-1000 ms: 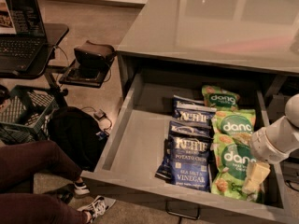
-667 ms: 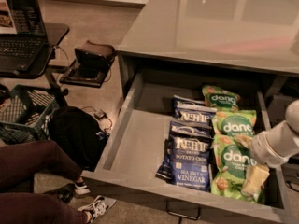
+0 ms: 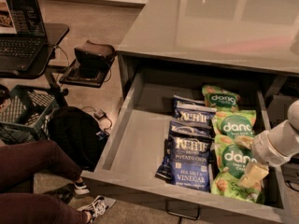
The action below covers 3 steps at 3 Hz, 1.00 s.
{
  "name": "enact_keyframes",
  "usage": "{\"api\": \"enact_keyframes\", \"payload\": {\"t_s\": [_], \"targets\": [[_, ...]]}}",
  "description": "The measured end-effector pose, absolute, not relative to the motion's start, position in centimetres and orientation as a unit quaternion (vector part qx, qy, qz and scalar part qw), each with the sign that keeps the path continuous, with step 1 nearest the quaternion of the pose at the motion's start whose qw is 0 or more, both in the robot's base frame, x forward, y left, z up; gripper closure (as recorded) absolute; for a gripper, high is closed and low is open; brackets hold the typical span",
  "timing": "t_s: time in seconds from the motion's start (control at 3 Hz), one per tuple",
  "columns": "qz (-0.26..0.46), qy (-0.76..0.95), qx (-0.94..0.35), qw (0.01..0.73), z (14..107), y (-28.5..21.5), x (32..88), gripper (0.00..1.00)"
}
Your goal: Pick green rice chip bag from top drawer and place on counter
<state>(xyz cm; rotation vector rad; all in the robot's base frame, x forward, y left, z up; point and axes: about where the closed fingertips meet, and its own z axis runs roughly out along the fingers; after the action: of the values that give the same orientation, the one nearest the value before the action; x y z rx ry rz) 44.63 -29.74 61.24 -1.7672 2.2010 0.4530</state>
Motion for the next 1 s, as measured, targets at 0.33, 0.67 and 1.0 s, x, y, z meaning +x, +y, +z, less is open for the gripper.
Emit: {"api": "enact_keyframes", "payload": {"t_s": [0.33, 0.67, 1.0], "targets": [[0.157, 0.762, -0.612, 0.141, 61.8, -29.7, 44.6, 0.65], [0.154, 0.759, -0.61, 0.167, 61.9, -30.0, 43.6, 0.89], [0.163, 0.747, -0.614, 0.199, 63.6, -30.6, 42.7, 1.0]]}}
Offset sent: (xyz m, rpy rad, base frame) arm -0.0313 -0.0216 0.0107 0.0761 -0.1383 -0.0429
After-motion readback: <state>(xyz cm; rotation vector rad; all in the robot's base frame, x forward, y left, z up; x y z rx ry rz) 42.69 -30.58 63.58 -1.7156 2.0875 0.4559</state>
